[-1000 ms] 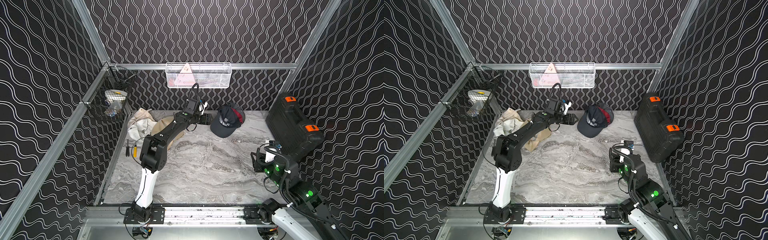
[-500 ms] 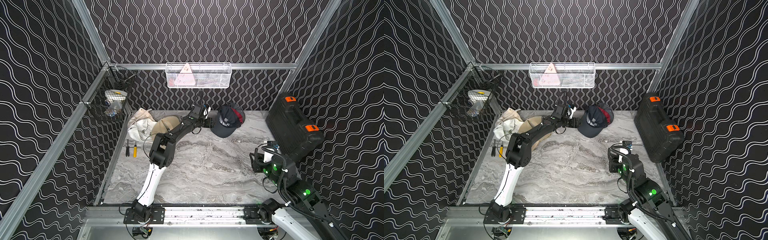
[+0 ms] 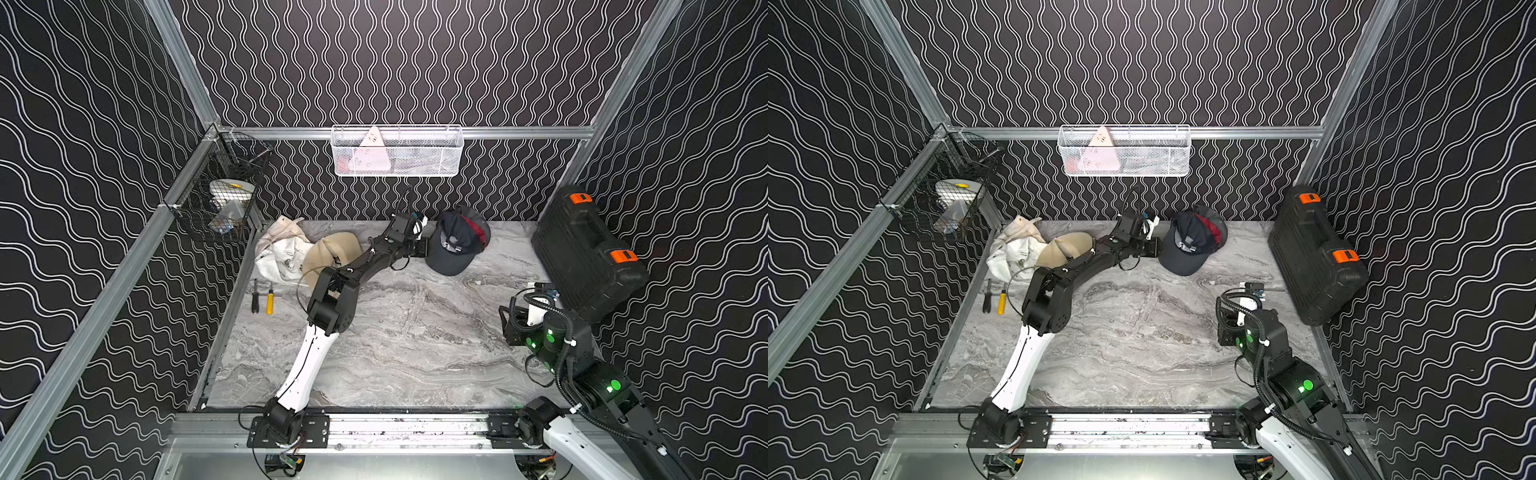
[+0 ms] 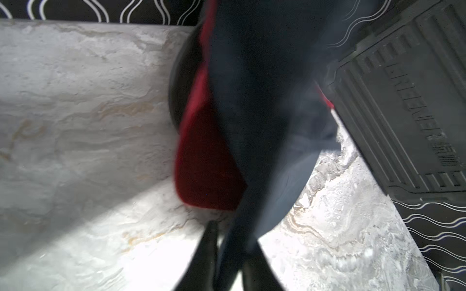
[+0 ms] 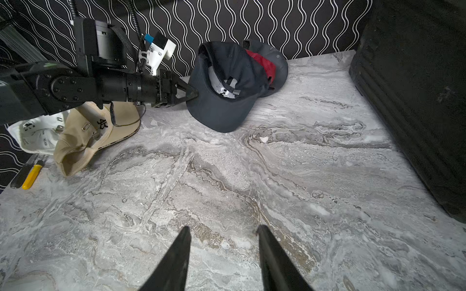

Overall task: Open the adjustable buckle of the baseball cap
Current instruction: Pick up the baseball cap.

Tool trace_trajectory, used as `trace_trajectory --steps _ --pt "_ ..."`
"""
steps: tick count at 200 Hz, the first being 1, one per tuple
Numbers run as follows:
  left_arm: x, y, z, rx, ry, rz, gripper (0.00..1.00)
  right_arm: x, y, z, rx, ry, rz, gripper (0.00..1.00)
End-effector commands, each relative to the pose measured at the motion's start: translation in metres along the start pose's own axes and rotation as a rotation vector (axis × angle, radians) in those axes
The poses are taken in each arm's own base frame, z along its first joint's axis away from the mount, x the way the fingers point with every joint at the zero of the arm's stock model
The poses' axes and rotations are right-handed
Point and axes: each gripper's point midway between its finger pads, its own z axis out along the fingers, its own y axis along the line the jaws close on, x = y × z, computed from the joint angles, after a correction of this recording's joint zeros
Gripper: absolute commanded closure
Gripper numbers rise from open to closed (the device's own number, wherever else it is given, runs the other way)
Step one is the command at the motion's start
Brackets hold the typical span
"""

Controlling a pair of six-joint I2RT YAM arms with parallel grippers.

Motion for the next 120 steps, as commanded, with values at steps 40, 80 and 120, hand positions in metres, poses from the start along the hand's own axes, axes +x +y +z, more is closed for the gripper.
trace_trajectory --steps 40,80,120 --pt "-0.017 -0.013 -0.021 -0.01 -0.031 0.026 1.0 -0.008 0.002 -0.001 -0.01 -0.039 0.009 0.53" --pt "-0.018 -0.041 -0.049 0.017 -0.038 0.058 1.0 -0.011 -0.001 -0.004 0.0 -0.057 0.01 0.53" --pt "-0.014 -0.091 -0.105 0.019 -0.06 0.129 1.0 -0.014 -0.004 -0.005 0.018 -0.067 0.01 0.53"
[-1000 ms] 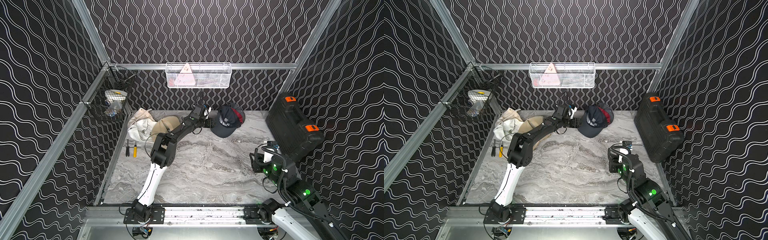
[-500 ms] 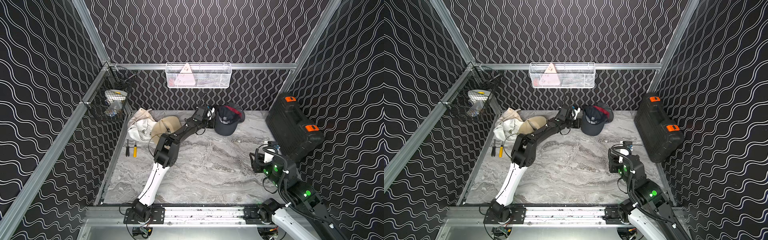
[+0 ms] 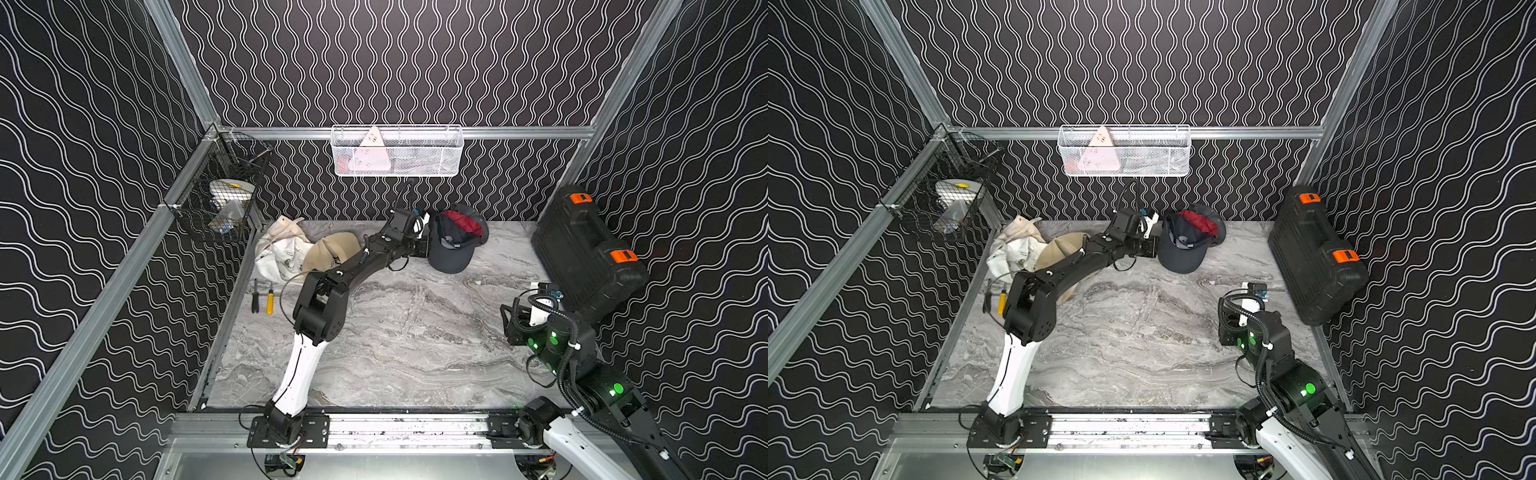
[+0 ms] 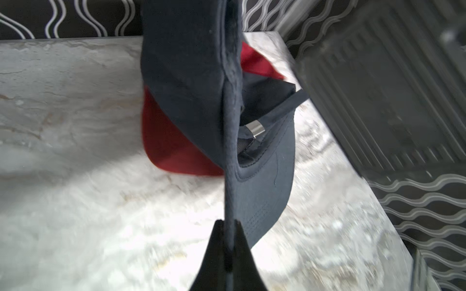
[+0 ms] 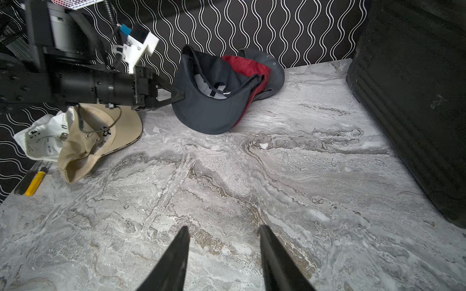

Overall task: Open the adjustable buckle of the baseball cap
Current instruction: Pick up the baseball cap.

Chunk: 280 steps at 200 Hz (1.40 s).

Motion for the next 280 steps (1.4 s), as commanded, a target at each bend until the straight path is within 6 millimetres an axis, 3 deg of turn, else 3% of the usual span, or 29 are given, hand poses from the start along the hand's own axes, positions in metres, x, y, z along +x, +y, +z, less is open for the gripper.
trace_trajectory --steps 1,22,75,127,169,280 --pt "-0.016 -0.036 -0.039 0.016 -0.068 0.079 1.0 -0.009 -0.002 -0.002 0.015 -0.036 0.004 0.53" --pt "-0.006 -0.067 -0.08 0.01 -0.083 0.129 1.0 -0.01 -0.004 -0.005 0.021 -0.048 0.013 0.53" --pt "0.055 -0.129 -0.181 0.005 -0.109 0.227 1.0 -0.009 -0.004 -0.004 0.02 -0.038 0.02 0.52" --pt "0.088 -0.158 -0.251 0.018 -0.153 0.267 1.0 -0.008 -0.002 -0.004 0.01 -0.029 0.026 0.52" --pt "0.107 -0.162 -0.265 -0.003 -0.127 0.289 1.0 -0.01 -0.001 -0.008 -0.005 -0.044 0.035 0.52" --pt "0.152 -0.173 -0.256 -0.012 -0.013 0.39 1.0 -0.01 0.001 -0.01 -0.017 -0.036 0.046 0.51"
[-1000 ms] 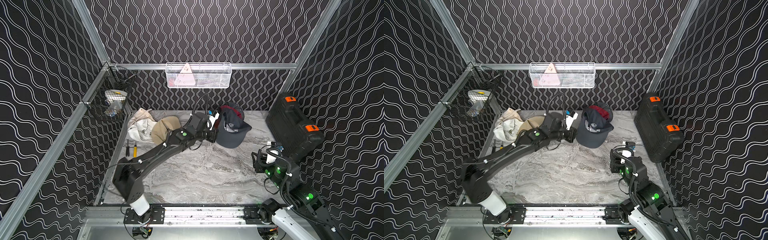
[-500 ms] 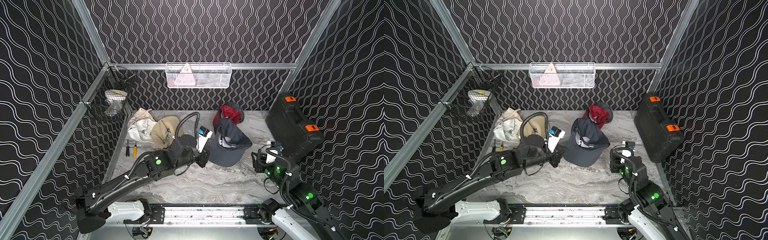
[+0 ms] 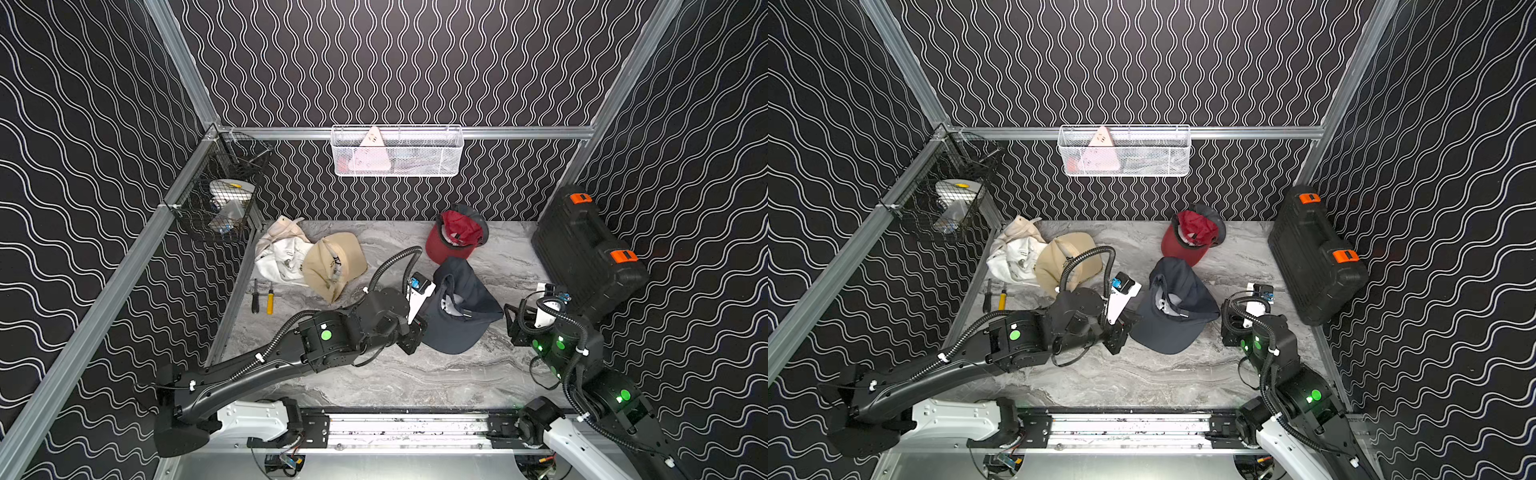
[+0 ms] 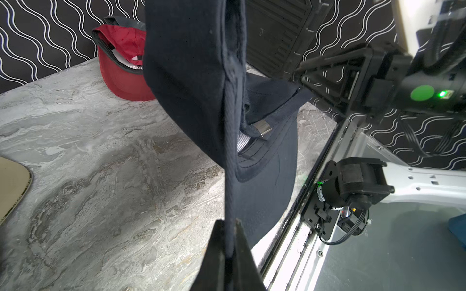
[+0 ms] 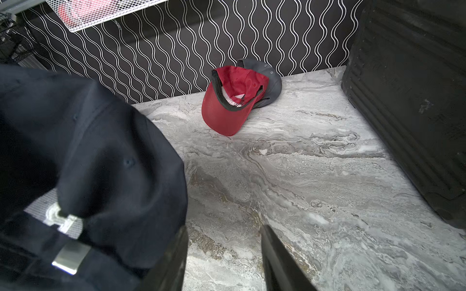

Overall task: Open the adjustable buckle of the baseball cap
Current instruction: Pick up the baseball cap.

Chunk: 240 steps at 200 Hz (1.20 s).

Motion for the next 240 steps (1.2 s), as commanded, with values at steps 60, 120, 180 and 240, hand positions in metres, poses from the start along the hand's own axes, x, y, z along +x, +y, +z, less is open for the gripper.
trace_trajectory --steps 60,120,180,240 --pt "0.034 0.016 -0.019 -0.054 0.049 0.055 1.0 0.0 0.025 0.018 -0.068 0.099 0.033 0.46" --pt "0.044 0.034 -0.038 -0.108 0.022 0.072 1.0 0.012 0.065 0.039 -0.227 0.233 -0.03 0.4" --pt "0.048 0.043 -0.043 -0.141 0.002 0.085 1.0 0.028 0.095 0.032 -0.396 0.362 -0.073 0.38" --pt "0.04 0.048 -0.048 -0.171 -0.03 0.101 1.0 0.046 0.102 0.044 -0.405 0.455 -0.005 0.38"
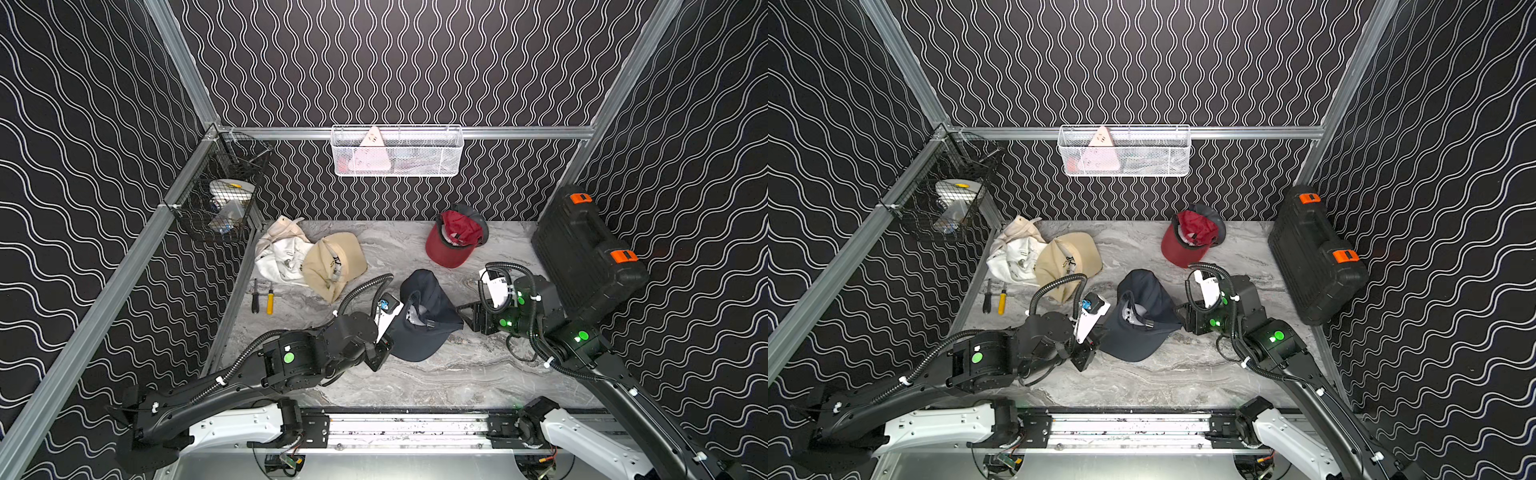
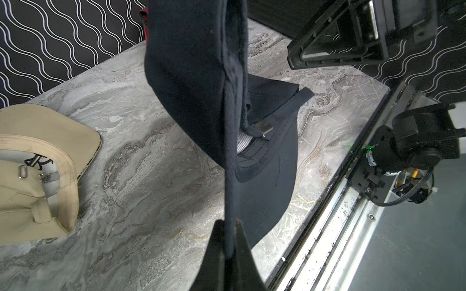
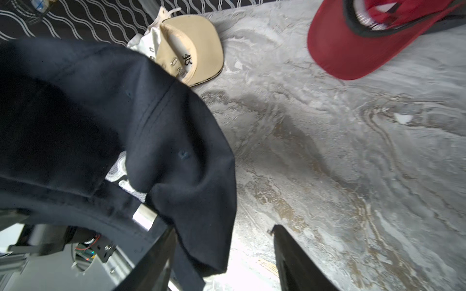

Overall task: Open the adjustable buckle of the baseball cap
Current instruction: Pick up the baseball cap.

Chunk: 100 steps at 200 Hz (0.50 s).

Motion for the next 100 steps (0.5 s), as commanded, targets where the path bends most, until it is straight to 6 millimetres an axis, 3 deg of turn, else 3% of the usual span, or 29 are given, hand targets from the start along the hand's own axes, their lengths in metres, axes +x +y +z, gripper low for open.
trace_trajectory --steps 1,46,100 --pt "-0.011 0.005 -0.004 -0.025 -0.048 0.005 1.0 0.004 -0.001 0.007 -0.005 0.023 0.047 0.38" --pt "-0.015 0.004 -0.01 -0.007 -0.08 -0.006 1.0 0.009 0.004 0.026 -0.062 0.056 0.094 0.38" --pt "-0.009 0.0 -0.009 0.034 -0.129 -0.007 1.0 0.004 0.044 0.023 -0.311 0.038 0.139 0.42"
